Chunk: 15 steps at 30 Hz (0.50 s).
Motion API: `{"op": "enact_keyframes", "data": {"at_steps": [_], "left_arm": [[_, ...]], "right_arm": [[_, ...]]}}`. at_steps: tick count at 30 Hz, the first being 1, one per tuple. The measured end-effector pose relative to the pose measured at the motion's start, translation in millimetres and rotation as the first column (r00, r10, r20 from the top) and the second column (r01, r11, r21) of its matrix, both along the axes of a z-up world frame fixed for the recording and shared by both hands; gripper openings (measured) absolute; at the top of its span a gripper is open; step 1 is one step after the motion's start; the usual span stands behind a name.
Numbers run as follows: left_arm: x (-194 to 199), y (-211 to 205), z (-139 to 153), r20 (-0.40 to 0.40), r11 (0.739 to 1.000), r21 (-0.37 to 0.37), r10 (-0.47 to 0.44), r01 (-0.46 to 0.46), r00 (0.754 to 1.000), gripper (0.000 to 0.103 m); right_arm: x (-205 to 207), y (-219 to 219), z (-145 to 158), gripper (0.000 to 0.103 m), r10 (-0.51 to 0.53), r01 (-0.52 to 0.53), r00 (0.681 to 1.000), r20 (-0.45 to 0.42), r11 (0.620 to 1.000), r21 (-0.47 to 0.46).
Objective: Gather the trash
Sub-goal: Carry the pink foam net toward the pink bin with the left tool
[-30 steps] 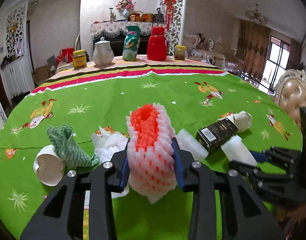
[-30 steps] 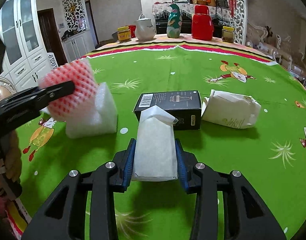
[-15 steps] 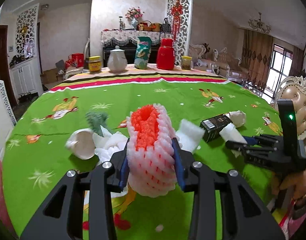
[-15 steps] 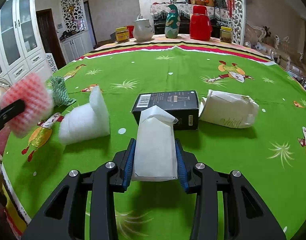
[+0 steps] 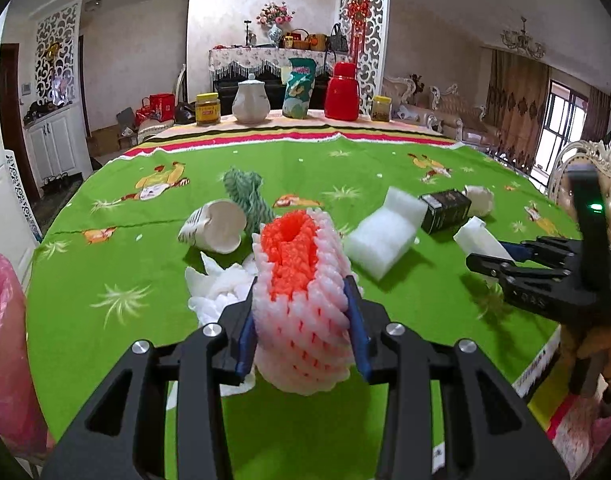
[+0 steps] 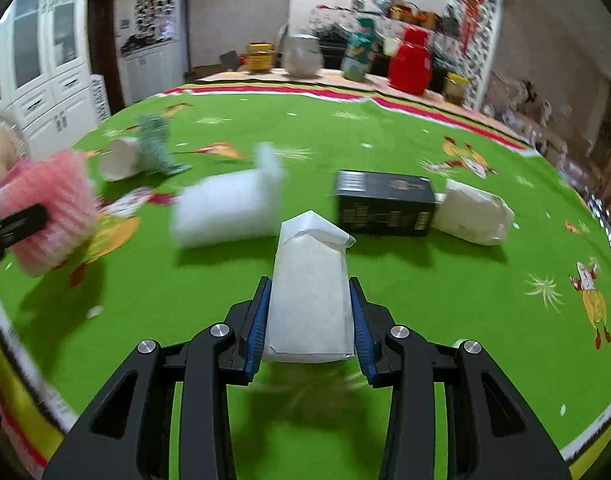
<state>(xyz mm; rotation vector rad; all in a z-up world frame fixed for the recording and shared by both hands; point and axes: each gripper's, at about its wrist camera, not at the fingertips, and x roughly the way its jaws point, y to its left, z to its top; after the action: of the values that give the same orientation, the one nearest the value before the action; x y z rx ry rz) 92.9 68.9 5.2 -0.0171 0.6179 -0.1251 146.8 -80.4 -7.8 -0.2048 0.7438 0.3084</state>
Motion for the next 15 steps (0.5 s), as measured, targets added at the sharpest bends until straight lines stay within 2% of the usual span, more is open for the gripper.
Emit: {"op": "enact_keyframes", "data": {"at_steps": [6,11,15], "left_arm": [[-15.9,5.1,-9.2,-0.009,1.000,0.028,-0.010,0.010,1.000,0.039],[-28.4,9.2,-13.6,-0.004,0.999,0.038,-0.013,0.013,1.000,0.039],[-36.1,17.4,-15.7,-0.003,1.000,0.030,-0.009,0.009,1.000,0.039]], "right_arm": [[-39.0,27.7,9.6,0.038,0.040,-0.040,0.998,0.042,0.999,0.002],[-59.8,44.8,17.4,0.038,0.059,-0.064,0.996,0.064,0.995,0.080],[-69.4,56.6,16.9,0.038,0.065,-0.071,0.996,0.067,0.993,0.097]]}}
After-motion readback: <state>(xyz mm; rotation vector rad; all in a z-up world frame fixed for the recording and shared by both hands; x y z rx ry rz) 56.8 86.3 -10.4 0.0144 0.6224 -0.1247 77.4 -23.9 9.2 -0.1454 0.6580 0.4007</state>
